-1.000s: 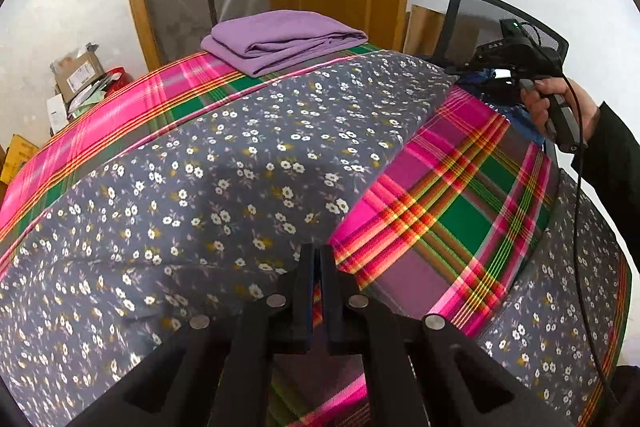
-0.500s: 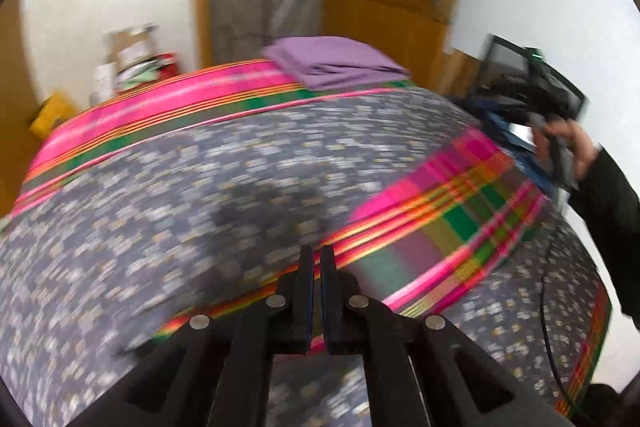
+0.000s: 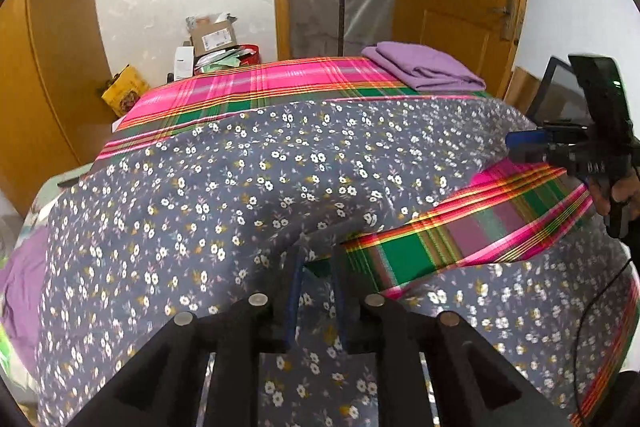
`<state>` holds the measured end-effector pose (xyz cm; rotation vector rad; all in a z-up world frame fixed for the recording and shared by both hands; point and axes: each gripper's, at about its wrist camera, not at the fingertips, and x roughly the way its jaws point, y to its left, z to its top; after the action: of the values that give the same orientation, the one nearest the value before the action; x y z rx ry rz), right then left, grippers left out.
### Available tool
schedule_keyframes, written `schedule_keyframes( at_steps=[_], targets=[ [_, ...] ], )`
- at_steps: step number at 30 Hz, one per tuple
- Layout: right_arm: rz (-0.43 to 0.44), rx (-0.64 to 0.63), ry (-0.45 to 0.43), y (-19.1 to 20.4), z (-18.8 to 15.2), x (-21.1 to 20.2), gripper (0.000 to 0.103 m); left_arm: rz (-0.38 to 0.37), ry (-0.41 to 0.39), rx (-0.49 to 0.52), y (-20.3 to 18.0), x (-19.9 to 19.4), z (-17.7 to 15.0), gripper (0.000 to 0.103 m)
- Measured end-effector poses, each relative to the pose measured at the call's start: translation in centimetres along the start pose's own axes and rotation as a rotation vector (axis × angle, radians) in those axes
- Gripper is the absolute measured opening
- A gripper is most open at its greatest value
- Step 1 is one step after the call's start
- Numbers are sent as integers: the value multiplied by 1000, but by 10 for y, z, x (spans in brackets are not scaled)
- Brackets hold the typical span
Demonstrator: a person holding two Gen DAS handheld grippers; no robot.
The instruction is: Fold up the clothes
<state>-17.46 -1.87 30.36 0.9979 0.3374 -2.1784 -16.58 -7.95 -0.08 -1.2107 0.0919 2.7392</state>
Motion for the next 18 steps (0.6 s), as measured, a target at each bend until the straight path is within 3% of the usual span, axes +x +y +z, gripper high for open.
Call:
schedule_keyframes(
  at_steps=[4, 7, 12, 16, 18],
  targets=[
    [-21, -91, 15, 20, 4, 14, 38, -1, 23, 51, -3, 16, -1, 17],
    [-88, -165, 31, 24, 6, 26, 38, 33, 30, 67, -2, 23, -1, 17],
    [-112, -204, 84, 20, 3, 42, 38, 50, 12, 100, 0, 22, 1, 17],
    [-104, -237, 103, 21, 1, 47, 38, 48, -1, 68, 10, 19, -2, 17],
    [-105, -236, 99, 19, 2, 48, 38, 85, -11, 33, 18, 15, -3, 17]
  ],
)
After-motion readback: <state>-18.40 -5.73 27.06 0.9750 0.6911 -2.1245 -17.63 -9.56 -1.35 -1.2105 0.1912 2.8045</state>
